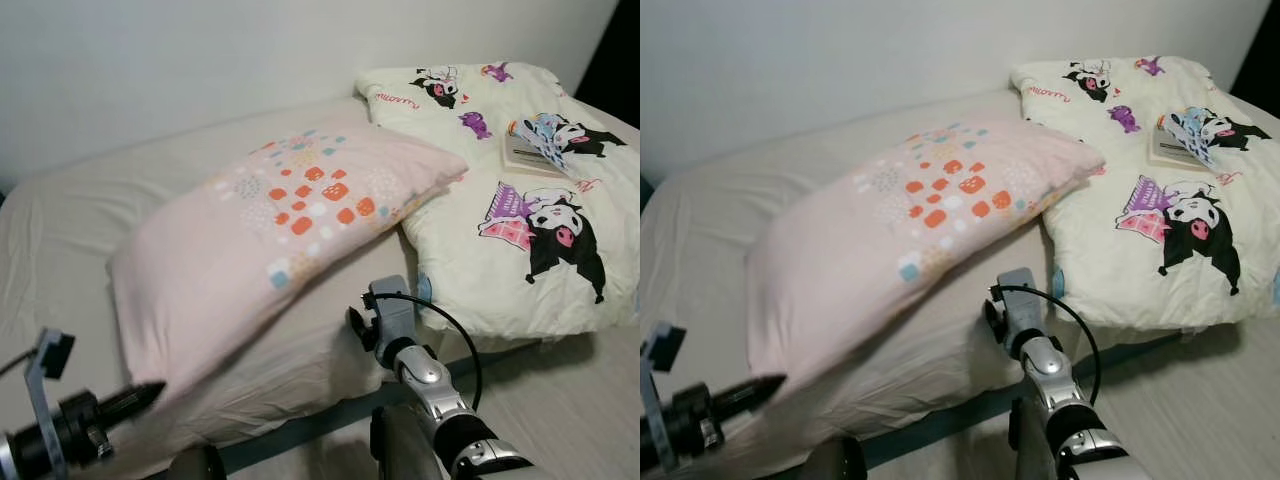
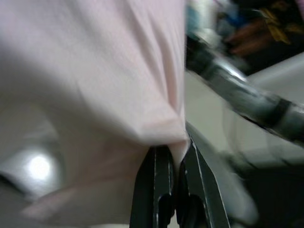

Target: Clean up the room

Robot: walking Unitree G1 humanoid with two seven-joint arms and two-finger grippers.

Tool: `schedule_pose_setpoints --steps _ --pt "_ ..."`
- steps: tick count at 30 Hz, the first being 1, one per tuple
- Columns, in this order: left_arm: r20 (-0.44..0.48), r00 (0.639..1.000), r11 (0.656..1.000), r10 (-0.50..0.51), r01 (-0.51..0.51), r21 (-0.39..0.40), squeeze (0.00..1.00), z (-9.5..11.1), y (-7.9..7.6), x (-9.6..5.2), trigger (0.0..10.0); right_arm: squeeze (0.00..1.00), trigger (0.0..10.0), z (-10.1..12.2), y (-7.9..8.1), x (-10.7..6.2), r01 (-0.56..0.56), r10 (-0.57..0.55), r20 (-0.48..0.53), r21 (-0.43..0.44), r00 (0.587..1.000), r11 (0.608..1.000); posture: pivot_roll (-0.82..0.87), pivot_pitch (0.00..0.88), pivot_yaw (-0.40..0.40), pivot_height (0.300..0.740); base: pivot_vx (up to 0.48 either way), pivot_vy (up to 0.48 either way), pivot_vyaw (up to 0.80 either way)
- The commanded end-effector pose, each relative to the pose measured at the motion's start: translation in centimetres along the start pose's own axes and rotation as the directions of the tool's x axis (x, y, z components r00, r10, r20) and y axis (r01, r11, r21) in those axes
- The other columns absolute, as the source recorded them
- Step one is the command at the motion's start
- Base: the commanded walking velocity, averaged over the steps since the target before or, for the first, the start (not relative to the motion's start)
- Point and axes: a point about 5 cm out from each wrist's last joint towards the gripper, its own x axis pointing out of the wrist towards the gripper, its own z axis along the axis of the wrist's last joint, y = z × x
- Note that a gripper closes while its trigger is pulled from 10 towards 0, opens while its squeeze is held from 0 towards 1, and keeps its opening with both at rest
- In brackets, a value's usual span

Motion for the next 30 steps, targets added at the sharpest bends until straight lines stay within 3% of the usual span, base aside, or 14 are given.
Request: schedule_pose_setpoints --steps 1,2,3,5,8,9,10,11,14,15,18,27,29,30 --pt "0.043 0.993 0.993 -0.11 0.112 -0.044 0.0 -0.1 -2.0 1.4 0.0 0.0 10.0 -0.9 0.7 -0.2 -0.022 0.023 -0.038 0.011 0.999 1.0 0.07 0.14 0.011 0.542 0.0 0.0 0.0" --pt "0.043 0.993 0.993 -0.11 0.112 -0.044 0.0 -0.1 -2.0 1.4 0.0 0.0 10.0 -0.9 0.7 -0.2 -0.022 0.023 -0.038 0.011 0.999 1.0 0.07 0.14 0.011 0.542 0.0 0.0 0.0" --pt "0.083 0.986 0.988 -0.144 0.148 -0.051 0.0 -0.4 -2.7 3.2 0.0 0.0 10.0 -0.9 0.8 -0.1 -0.03 0.031 -0.04 0.011 0.999 0.999 0.07 0.139 0.012 0.542 0.0 0.0 0.0" --pt "0.085 0.985 0.986 -0.152 0.157 -0.053 0.0 -0.8 -3.1 4.2 0.0 0.0 10.0 -0.9 1.0 -0.1 -0.037 0.037 -0.04 0.01 0.998 0.999 0.07 0.139 0.012 0.542 0.0 0.0 0.0" --pt "0.005 1.0 1.0 -0.021 0.021 0.018 0.0 -2.5 -2.2 6.6 0.2 0.0 10.0 -0.8 1.0 -0.1 -0.039 0.039 -0.041 0.009 0.998 0.999 0.06 0.137 0.015 0.542 0.0 0.0 0.0" --pt "0.005 1.0 1.0 -0.021 0.021 0.018 0.0 -2.5 -2.2 6.6 0.2 0.0 10.0 -0.8 1.0 -0.1 -0.039 0.039 -0.041 0.009 0.998 0.999 0.06 0.137 0.015 0.542 0.0 0.0 0.0" --pt "0.007 0.996 0.991 0.092 -0.092 0.095 0.0 -3.0 -1.2 7.9 6.6 0.0 10.0 -0.9 1.0 -0.1 -0.039 0.039 -0.042 0.009 0.998 0.999 0.06 0.136 0.015 0.542 0.0 0.0 0.0" --pt "0.029 0.986 0.975 0.162 -0.165 0.149 0.0 -2.9 -0.4 8.4 10.0 0.0 10.0 -0.9 1.0 -0.1 -0.039 0.04 -0.043 0.008 0.998 0.999 0.05 0.135 0.016 0.542 0.0 0.0 0.0" --pt "0.041 0.978 0.961 0.203 -0.207 0.181 0.0 -2.8 -0.1 8.6 10.0 0.0 10.0 -1.0 0.9 -0.2 -0.04 0.04 -0.043 0.008 0.998 0.999 0.05 0.135 0.016 0.542 0.0 0.0 0.0" --pt "0.053 0.973 0.957 0.226 -0.232 0.173 1.0 -2.7 0.2 8.8 10.0 0.0 10.0 -1.0 0.9 -0.2 -0.04 0.04 -0.044 0.007 0.998 0.999 0.05 0.134 0.017 0.542 0.0 0.0 0.0" --pt "0.077 0.975 0.969 0.21 -0.218 0.113 1.0 -2.2 0.1 8.5 10.0 0.0 10.0 -1.1 0.8 -0.3 -0.04 0.04 -0.047 0.006 0.998 0.999 0.04 0.133 0.018 0.542 0.0 0.0 0.0" --pt "0.198 0.948 0.959 0.25 -0.27 0.08 1.0 0.0 1.4 6.4 10.0 0.0 10.0 -1.2 0.9 -0.3 -0.041 0.042 -0.048 0.007 0.998 0.999 0.05 0.134 0.019 0.542 0.0 0.0 0.0" --pt "0.148 0.974 0.985 0.172 -0.172 -0.017 1.0 0.1 1.5 4.1 10.0 0.0 10.0 -1.3 0.9 -0.3 -0.042 0.042 -0.05 0.009 0.998 0.999 0.05 0.133 0.021 0.542 0.0 0.0 0.0" --pt "0.148 0.974 0.985 0.172 -0.172 -0.017 1.0 0.1 1.5 4.1 10.0 0.0 10.0 -1.3 0.9 -0.3 -0.042 0.042 -0.05 0.009 0.998 0.999 0.05 0.133 0.021 0.542 0.0 0.0 0.0"
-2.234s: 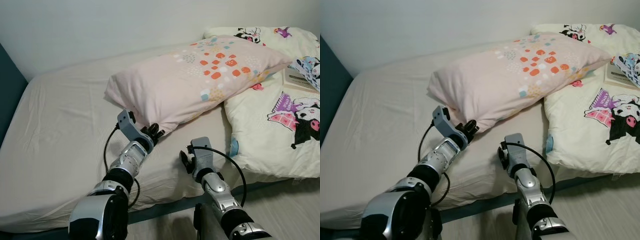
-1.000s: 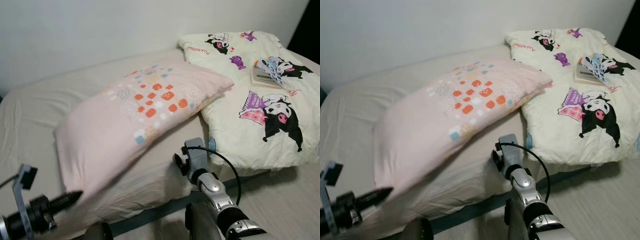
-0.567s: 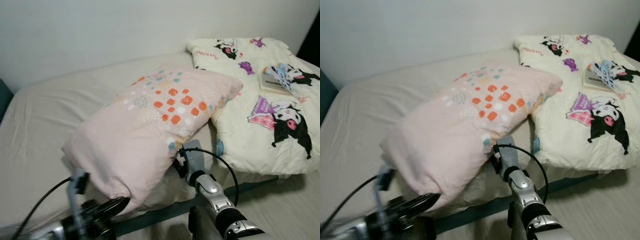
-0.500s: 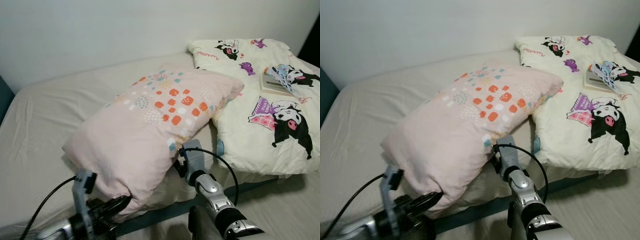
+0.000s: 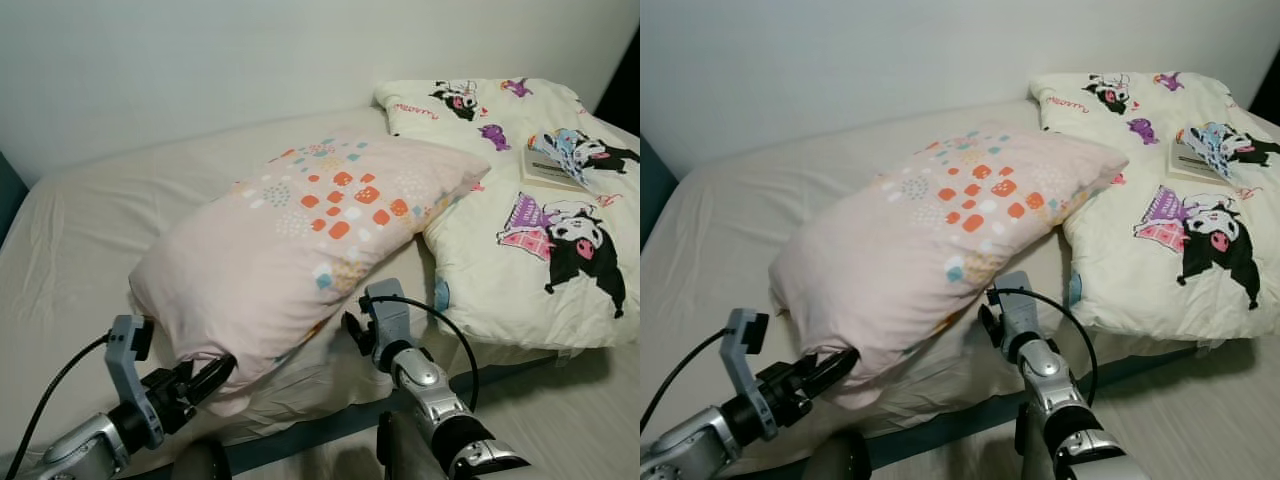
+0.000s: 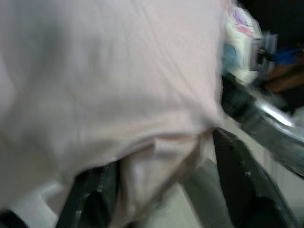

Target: Clean up the room

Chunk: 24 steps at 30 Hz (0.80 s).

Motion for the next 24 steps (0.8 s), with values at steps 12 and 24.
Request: schedule_pose_setpoints --steps 12,24 --pt "-0.045 0.978 0.97 0.206 -0.21 -0.122 1.0 0.6 4.4 -4.3 10.0 0.0 10.0 -1.1 0.2 -0.4 -0.008 0.008 -0.04 0.006 0.999 1.0 0.05 0.14 0.018 0.542 0.0 0.0 0.0" --pt "0.112 0.825 0.697 0.555 -0.387 -0.604 1.0 0.6 9.6 -0.5 10.0 0.0 10.0 -0.8 0.5 -0.2 -0.011 0.012 -0.031 0.01 0.999 1.0 0.04 0.146 0.018 0.542 0.0 0.0 0.0"
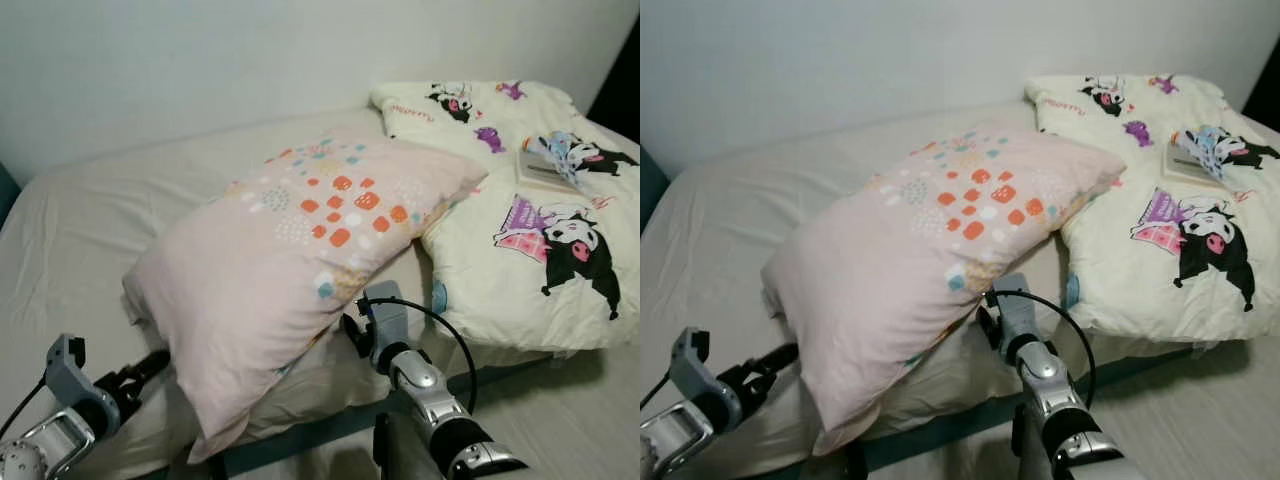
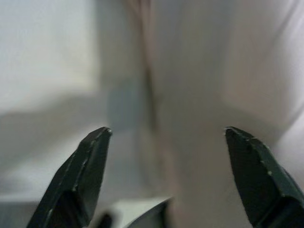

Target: Clean up the room

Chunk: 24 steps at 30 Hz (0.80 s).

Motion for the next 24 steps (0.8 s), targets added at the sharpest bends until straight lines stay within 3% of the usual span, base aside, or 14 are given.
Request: schedule_pose_setpoints --steps 1,2,6,9,14,18,24 --pt "0.062 0.998 0.99 -0.022 0.03 -0.135 1.0 0.3 0.4 0.0 10.0 0.0 10.0 -0.6 0.4 -0.1 -0.008 0.009 -0.029 0.008 1.0 1.0 0.03 0.148 0.022 0.542 0.0 0.0 0.0" --pt "0.093 0.994 0.98 -0.056 0.073 -0.183 1.0 0.7 0.2 0.1 10.0 0.0 10.0 -0.6 0.3 -0.1 -0.006 0.007 -0.028 0.008 1.0 1.0 0.02 0.148 0.021 0.542 0.0 0.0 0.0" --pt "0.131 0.988 0.965 -0.087 0.116 -0.237 1.0 1.2 0.1 0.2 10.0 0.0 10.0 -0.6 0.3 -0.2 -0.005 0.005 -0.027 0.007 1.0 1.0 0.02 0.147 0.022 0.542 0.0 0.0 0.0" --pt "0.142 0.986 0.959 -0.09 0.124 -0.256 1.0 1.4 0.1 0.3 10.0 0.0 10.0 -0.6 0.2 -0.2 -0.004 0.005 -0.027 0.006 1.0 1.0 0.01 0.147 0.021 0.542 0.0 0.0 0.0" --pt "0.152 0.968 0.935 -0.198 0.233 -0.269 1.0 2.1 -0.8 -0.3 10.0 0.0 10.0 -0.6 0.0 -0.2 -0.005 0.005 -0.028 -0.001 1.0 1.0 0.02 0.144 0.014 0.542 0.0 0.0 0.0" --pt "0.06 0.966 0.94 -0.251 0.258 -0.223 1.0 0.4 -2.3 0.4 10.0 0.0 10.0 -0.7 0.1 -0.2 -0.013 0.013 -0.031 -0.006 0.999 1.0 0.02 0.141 0.009 0.542 0.0 0.0 0.0" --pt "0.013 0.949 0.919 -0.314 0.307 -0.248 1.0 -1.7 -4.1 1.9 10.0 0.0 10.0 -0.5 0.3 -0.1 -0.018 0.018 -0.028 -0.006 0.999 1.0 0.02 0.136 0.01 0.542 0.0 0.0 0.0"
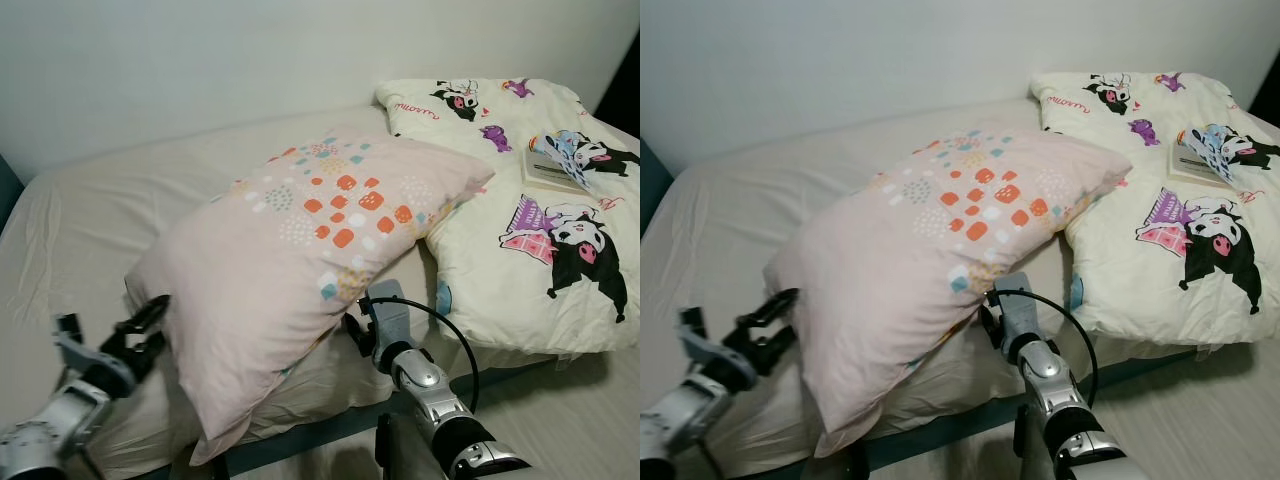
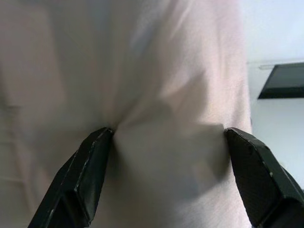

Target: Clean up the room

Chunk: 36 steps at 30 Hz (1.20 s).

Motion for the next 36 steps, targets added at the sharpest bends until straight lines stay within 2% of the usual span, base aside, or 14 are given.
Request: schedule_pose_setpoints --steps 1,6,8,11,14,21,23,25,28,29,30,32,33,36 --pt "-0.022 1.0 1.0 -0.012 0.012 0.0 1.0 -0.4 -0.2 0.4 10.0 0.0 10.0 -0.5 0.5 0.0 -0.016 0.016 -0.028 0.001 0.999 1.0 0.02 0.136 0.01 0.542 0.0 0.0 0.0" --pt "-0.036 0.999 0.999 -0.025 0.024 -0.035 1.0 -1.8 -0.4 2.1 10.0 0.0 10.0 -0.4 0.6 0.0 -0.018 0.018 -0.025 0.001 1.0 1.0 0.01 0.135 0.015 0.542 0.0 0.0 0.0" --pt "-0.003 0.998 0.994 -0.055 0.055 -0.093 1.0 -1.7 -0.8 2.7 10.0 0.0 10.0 -0.4 0.5 0.0 -0.014 0.014 -0.024 0.003 1.0 1.0 0.01 0.136 0.021 0.542 0.0 0.0 0.0" --pt "0.03 0.996 0.988 -0.086 0.089 -0.125 1.0 -1.5 -1.4 3.0 10.0 0.0 10.0 -0.4 0.5 0.0 -0.01 0.01 -0.023 0.005 1.0 1.0 0.0 0.139 0.024 0.542 0.0 0.0 0.0" --pt "0.08 0.987 0.975 -0.138 0.15 -0.164 1.0 -0.8 -2.1 3.0 10.0 0.0 10.0 -0.5 0.4 -0.1 -0.005 0.005 -0.024 0.006 1.0 1.0 0.0 0.139 0.025 0.542 0.0 0.0 0.0" --pt "0.11 0.975 0.963 -0.192 0.209 -0.171 1.0 0.2 -3.0 2.6 10.0 0.0 10.0 -0.6 0.3 -0.1 -0.004 0.004 -0.029 0.004 1.0 1.0 0.01 0.141 0.024 0.542 0.0 0.0 0.0" --pt "0.064 0.975 0.964 -0.212 0.219 -0.148 1.0 -0.2 -3.5 2.7 10.0 0.0 10.0 -0.6 0.3 -0.1 -0.006 0.006 -0.03 0.003 1.0 1.0 0.01 0.142 0.022 0.542 0.0 0.0 0.0" --pt "0.064 0.975 0.964 -0.212 0.219 -0.148 1.0 -0.2 -3.5 2.7 10.0 0.0 10.0 -0.6 0.3 -0.1 -0.006 0.006 -0.03 0.003 1.0 1.0 0.01 0.142 0.022 0.542 0.0 0.0 0.0" --pt "-0.033 0.974 0.97 -0.222 0.217 -0.113 1.0 -1.8 -4.2 3.0 10.0 0.0 10.0 -0.6 0.5 -0.1 -0.011 0.012 -0.035 0.002 0.999 1.0 0.02 0.143 0.021 0.542 0.0 0.0 0.0" --pt "-0.033 0.974 0.97 -0.222 0.217 -0.113 1.0 -1.8 -4.2 3.0 10.0 0.0 10.0 -0.6 0.5 -0.1 -0.011 0.012 -0.035 0.002 0.999 1.0 0.02 0.143 0.021 0.542 0.0 0.0 0.0" --pt "-0.1 0.98 0.984 -0.172 0.167 -0.056 0.85 -3.3 -4.2 3.6 10.0 0.0 10.0 -0.7 0.7 -0.1 -0.015 0.015 -0.037 0.002 0.999 1.0 0.02 0.143 0.021 0.542 0.0 0.0 0.0" --pt "-0.113 0.981 0.987 -0.159 0.156 -0.04 0.85 -3.6 -4.2 3.7 10.0 0.0 10.0 -0.7 0.7 0.0 -0.016 0.016 -0.037 0.002 0.999 1.0 0.02 0.143 0.021 0.542 0.0 0.0 0.0" --pt "-0.123 0.982 0.989 -0.146 0.144 -0.022 0.44 -4.0 -4.2 3.9 10.0 0.0 10.0 -0.7 0.8 0.0 -0.017 0.017 -0.038 0.002 0.999 1.0 0.02 0.144 0.022 0.542 0.0 0.0 0.0" --pt "-0.135 0.983 0.992 -0.124 0.125 -0.005 0.43 -4.4 -4.0 4.1 10.0 0.0 10.0 -0.7 0.8 0.0 -0.017 0.017 -0.039 0.002 0.999 1.0 0.02 0.144 0.025 0.542 0.0 0.0 0.0"
